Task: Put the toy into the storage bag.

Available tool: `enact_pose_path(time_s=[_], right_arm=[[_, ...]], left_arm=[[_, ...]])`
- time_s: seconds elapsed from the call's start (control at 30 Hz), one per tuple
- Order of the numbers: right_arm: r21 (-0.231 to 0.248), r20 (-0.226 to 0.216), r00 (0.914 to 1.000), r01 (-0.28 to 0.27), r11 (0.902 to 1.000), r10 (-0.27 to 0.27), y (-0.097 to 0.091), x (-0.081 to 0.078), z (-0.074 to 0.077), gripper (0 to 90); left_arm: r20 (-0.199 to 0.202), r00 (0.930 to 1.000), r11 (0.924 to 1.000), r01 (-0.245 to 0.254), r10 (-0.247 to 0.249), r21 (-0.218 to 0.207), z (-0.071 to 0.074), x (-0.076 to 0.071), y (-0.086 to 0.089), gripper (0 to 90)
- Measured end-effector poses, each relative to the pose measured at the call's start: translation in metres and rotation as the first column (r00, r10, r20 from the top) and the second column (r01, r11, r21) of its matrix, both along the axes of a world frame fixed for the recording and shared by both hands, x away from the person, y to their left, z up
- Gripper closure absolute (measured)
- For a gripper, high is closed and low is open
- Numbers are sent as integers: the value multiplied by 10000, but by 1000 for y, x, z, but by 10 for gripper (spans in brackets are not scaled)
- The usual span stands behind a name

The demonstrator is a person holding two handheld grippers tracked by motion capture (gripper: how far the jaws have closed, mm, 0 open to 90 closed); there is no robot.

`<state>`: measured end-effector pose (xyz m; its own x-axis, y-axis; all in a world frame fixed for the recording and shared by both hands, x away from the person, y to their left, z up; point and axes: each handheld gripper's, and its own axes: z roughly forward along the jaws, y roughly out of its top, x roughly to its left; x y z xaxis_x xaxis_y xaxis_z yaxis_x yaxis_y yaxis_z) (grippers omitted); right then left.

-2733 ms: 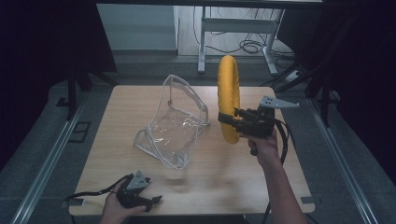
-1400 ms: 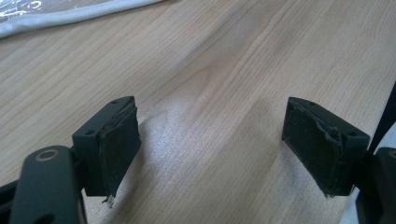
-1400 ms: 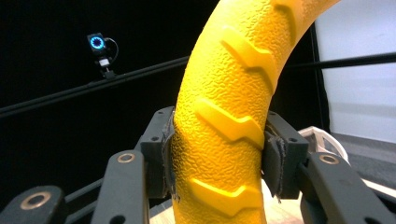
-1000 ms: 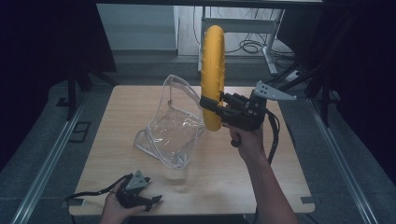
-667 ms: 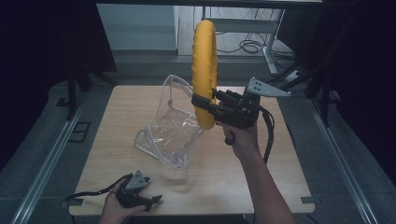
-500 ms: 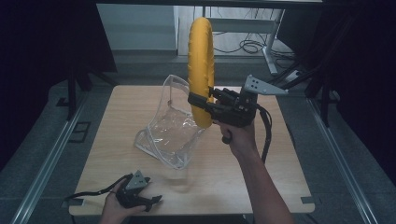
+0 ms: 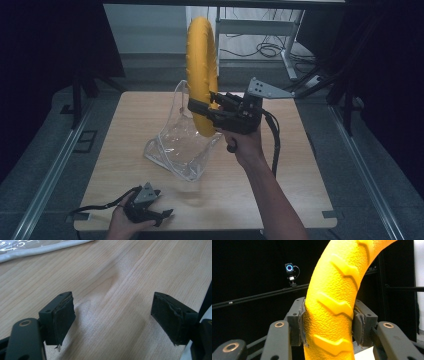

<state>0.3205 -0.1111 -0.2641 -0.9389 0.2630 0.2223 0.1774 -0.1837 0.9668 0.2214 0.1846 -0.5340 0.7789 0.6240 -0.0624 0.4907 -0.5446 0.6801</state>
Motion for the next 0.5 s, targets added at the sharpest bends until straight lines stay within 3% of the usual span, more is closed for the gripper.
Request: enact_pose_path(time_s=[0.5], right_arm=[[11, -321, 9982, -501, 9987, 501, 21, 4, -13, 514]], left_arm=[[39, 10000, 10000, 1, -1, 31, 1, 0, 1, 190]])
